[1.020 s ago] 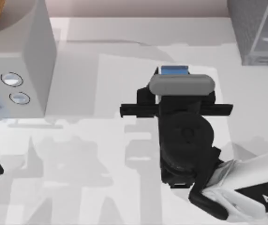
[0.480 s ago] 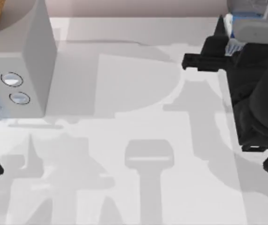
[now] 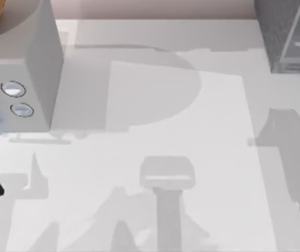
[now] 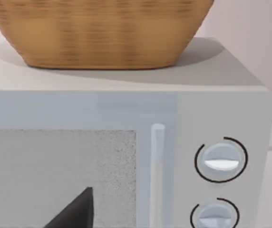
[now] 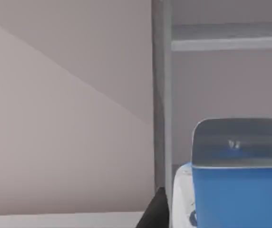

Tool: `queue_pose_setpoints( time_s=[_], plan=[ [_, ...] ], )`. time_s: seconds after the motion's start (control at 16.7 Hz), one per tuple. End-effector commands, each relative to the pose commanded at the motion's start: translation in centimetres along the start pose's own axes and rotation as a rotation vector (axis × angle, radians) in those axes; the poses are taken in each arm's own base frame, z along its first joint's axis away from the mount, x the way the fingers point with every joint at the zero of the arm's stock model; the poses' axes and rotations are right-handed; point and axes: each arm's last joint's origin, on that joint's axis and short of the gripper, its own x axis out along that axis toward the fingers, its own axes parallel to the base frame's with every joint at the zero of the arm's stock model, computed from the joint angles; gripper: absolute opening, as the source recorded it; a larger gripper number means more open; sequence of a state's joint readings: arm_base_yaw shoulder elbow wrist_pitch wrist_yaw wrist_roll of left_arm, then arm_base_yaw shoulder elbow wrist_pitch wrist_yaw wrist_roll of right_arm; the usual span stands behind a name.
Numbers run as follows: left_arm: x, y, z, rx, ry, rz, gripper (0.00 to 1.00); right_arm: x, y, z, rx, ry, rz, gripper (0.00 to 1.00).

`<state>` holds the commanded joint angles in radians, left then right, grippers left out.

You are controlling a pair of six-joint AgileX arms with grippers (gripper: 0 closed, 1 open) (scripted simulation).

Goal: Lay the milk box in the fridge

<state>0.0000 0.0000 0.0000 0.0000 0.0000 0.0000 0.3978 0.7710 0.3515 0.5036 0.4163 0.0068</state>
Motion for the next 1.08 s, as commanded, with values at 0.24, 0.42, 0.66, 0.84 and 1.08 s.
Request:
queue_pose_setpoints(
  time_s=[0.24, 0.42, 0.66, 0.84, 1.08],
  plan=[
    [0.0, 0.0, 0.0, 0.0, 0.0, 0.0, 1.0, -3.7, -3.6, -2.4, -0.021, 0.029, 0.002, 0.0],
    [0.0, 0.0, 0.0, 0.0, 0.0, 0.0, 1.0, -5.6, -5.0, -4.7, -0.028, 0.052, 0.006, 0.0],
    [0.0, 0.0, 0.0, 0.0, 0.0, 0.0, 1.0, -6.9, -6.0, -7.1, -0.03, 0.074, 0.011, 0.0],
    [0.0, 0.0, 0.0, 0.0, 0.0, 0.0, 1.0, -7.2, -6.3, -7.9, -0.029, 0.082, 0.013, 0.0],
    [0.0, 0.0, 0.0, 0.0, 0.0, 0.0, 1.0, -7.2, -6.3, -7.9, -0.029, 0.082, 0.013, 0.0]
  ],
)
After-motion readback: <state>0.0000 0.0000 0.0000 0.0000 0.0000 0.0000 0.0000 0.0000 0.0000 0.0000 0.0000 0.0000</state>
